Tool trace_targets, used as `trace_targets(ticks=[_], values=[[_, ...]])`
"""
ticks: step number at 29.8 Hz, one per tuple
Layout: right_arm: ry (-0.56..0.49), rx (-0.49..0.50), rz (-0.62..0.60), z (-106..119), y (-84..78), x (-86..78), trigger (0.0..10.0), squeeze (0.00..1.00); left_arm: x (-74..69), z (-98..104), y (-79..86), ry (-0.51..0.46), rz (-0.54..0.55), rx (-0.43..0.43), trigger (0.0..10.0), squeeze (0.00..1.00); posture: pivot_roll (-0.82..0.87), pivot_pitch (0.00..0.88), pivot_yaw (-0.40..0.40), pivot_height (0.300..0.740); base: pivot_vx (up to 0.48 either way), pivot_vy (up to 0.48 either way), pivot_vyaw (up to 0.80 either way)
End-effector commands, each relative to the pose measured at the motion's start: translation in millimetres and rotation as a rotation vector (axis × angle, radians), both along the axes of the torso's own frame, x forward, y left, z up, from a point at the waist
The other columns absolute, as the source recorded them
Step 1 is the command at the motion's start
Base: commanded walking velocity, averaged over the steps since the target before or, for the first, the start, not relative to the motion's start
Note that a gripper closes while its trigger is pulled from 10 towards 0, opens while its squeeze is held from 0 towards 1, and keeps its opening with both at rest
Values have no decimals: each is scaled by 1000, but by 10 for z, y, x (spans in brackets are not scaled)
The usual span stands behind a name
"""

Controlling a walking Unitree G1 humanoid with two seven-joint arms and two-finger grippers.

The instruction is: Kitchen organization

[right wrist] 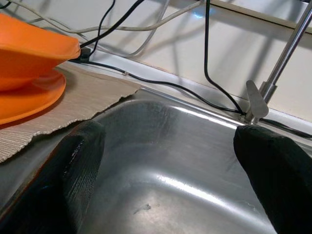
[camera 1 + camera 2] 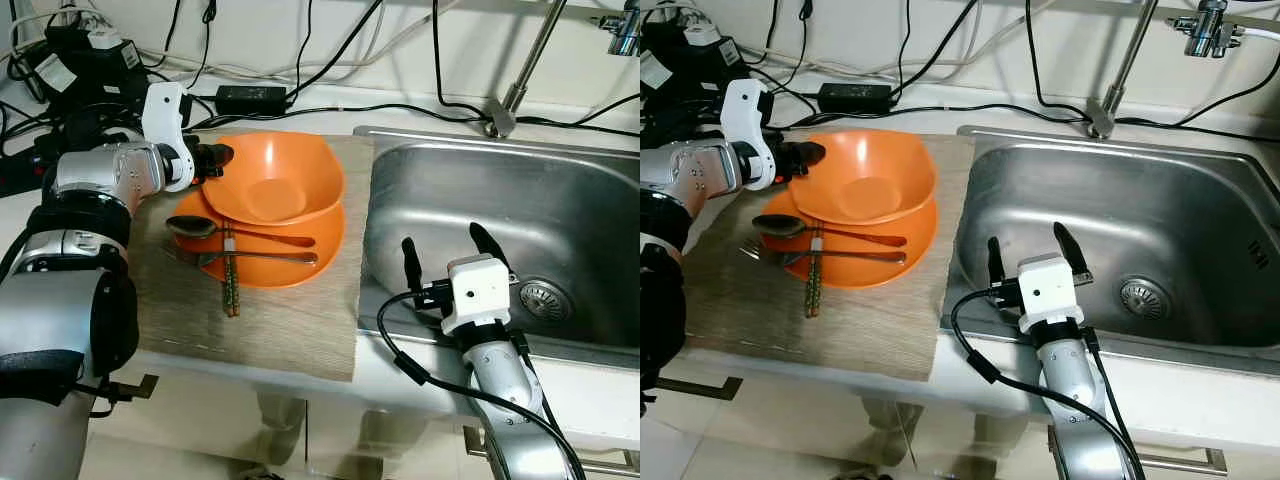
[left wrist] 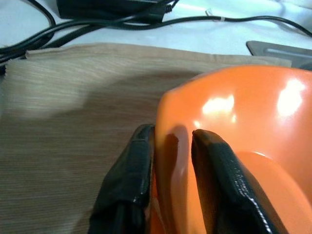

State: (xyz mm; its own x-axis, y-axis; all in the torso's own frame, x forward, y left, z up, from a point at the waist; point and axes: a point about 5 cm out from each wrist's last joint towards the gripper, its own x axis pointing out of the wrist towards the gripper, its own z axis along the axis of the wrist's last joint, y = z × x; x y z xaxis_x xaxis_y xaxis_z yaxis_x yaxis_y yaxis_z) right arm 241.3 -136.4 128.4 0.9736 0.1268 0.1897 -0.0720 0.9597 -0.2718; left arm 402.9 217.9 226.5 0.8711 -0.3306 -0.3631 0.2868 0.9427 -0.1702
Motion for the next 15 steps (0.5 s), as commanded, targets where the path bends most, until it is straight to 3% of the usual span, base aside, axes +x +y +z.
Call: trace_targets(ticks=[1, 15], values=[[98, -8, -18, -197, -33, -32, 10000, 0, 10, 19, -4, -27, 8, -6, 0, 0, -27, 27, 35, 740, 0, 0, 0], [96, -8, -20, -194, -28, -27, 10000, 0, 57, 277, -14, -144, 18, -74, 0, 0, -26, 15, 41, 740, 0, 0, 0]])
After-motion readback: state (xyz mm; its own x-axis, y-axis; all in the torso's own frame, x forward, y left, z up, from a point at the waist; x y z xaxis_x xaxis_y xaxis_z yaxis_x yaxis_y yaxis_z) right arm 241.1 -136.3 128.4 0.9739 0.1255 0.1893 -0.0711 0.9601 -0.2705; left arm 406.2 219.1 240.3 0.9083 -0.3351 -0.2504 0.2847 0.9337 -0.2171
